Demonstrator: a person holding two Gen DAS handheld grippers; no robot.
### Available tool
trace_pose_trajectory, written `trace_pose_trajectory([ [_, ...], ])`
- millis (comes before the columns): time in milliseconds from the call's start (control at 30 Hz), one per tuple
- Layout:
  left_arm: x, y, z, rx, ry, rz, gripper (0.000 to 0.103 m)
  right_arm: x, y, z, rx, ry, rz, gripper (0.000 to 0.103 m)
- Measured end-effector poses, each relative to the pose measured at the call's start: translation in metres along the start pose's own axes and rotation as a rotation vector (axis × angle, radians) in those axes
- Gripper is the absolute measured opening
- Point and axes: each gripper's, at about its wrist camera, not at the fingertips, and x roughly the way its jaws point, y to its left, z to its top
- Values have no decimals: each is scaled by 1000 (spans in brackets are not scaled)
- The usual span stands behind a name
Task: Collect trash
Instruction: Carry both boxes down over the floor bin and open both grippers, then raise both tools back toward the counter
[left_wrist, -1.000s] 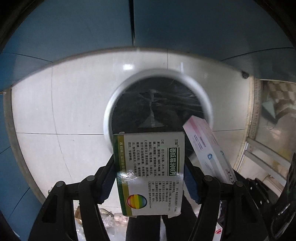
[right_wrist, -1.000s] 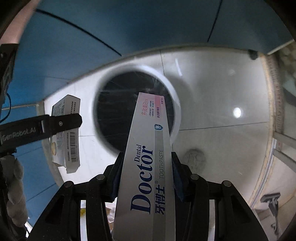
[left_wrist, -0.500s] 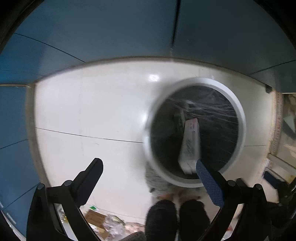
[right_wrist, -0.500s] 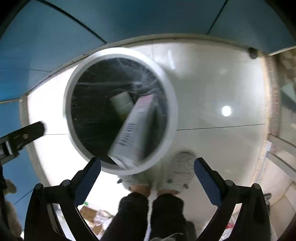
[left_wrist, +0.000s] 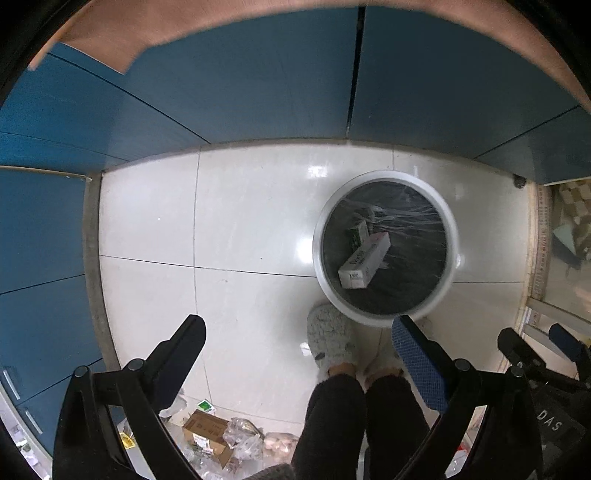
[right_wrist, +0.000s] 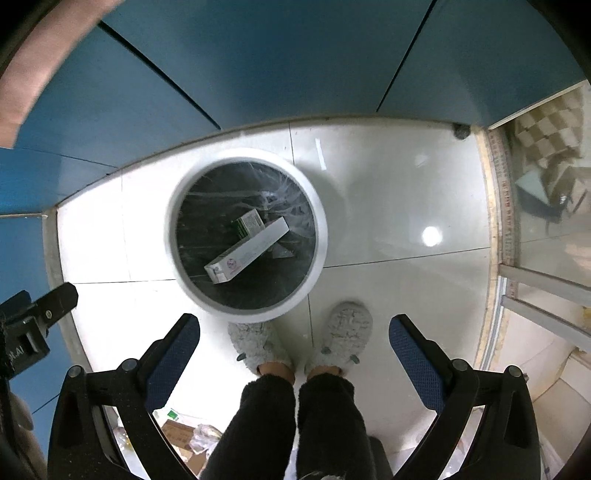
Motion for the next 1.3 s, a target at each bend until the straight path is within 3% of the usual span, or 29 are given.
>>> trace_pose_trajectory([
  [267,-110,9,-30,25,-35,-47,103,-142,-2,-24,-1,-74,-13,103],
  [600,-226,22,-70,86,-74,-115,103,-314,5,-70,-3,-114,36,103],
  [867,-285,50,-83,75,-143,-150,103,-401,18,-102,-1,-166,83,103],
  [1067,-331,60,-57,40,-284,-159,103,-433,21,-91,73,-222,182,103],
  [1300,-391,60,17,-26,-451,-105,103,-475,17,-30,99,-300,212,103],
])
